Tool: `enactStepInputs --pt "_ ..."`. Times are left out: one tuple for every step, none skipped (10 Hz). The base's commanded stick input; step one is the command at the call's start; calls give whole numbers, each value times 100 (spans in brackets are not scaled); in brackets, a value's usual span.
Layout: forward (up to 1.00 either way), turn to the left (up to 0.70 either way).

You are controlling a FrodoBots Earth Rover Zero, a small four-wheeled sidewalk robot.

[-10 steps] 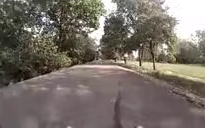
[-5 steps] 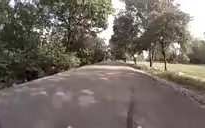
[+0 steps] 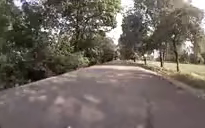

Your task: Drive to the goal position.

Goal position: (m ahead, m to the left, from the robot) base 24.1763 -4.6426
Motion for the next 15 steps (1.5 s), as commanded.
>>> enactStepInputs --pt "70 0" --pt "70 0" --pt "70 0" --pt "70 0" --pt "70 0" --pt "70 0" --pt "70 -12" --pt "70 -26" --pt "70 -35" --pt "70 -28" --pt "70 -11" --pt "70 -18" --pt "70 -27" --pt "70 -29" --pt "70 -3"
